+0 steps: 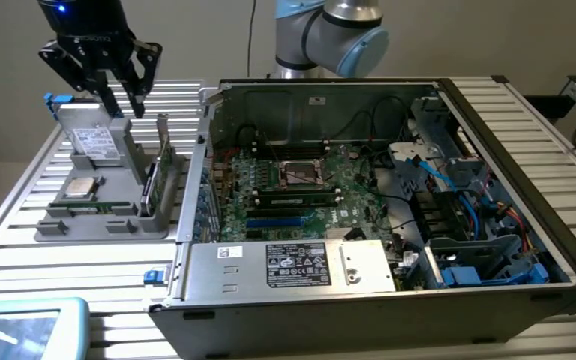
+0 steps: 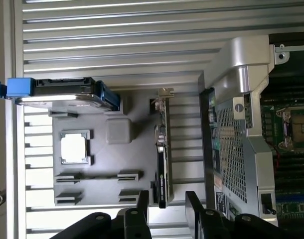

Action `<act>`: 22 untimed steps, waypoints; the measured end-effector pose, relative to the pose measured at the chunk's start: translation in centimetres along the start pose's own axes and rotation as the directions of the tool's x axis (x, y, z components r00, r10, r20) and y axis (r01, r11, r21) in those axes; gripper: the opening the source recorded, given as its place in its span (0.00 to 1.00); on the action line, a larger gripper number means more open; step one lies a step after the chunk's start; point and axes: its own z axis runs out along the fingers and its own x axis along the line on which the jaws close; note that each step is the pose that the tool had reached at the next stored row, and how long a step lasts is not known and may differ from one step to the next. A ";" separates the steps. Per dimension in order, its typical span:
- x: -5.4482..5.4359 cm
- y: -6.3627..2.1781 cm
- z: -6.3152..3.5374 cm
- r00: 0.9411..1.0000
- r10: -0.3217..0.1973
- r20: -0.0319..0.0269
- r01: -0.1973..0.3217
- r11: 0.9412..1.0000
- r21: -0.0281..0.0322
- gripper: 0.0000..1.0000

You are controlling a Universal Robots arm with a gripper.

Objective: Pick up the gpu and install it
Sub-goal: 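Pick up the gpu and move the gpu toward the slot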

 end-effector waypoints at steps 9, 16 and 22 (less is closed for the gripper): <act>-0.1 -0.70 1.20 1.000 -0.001 -0.004 0.001 0.999 -0.038 0.42; -0.2 -1.28 2.39 1.000 -0.001 -0.009 0.000 0.999 -0.042 0.42; -0.5 -1.35 3.50 1.000 0.000 -0.011 0.000 0.999 -0.042 0.50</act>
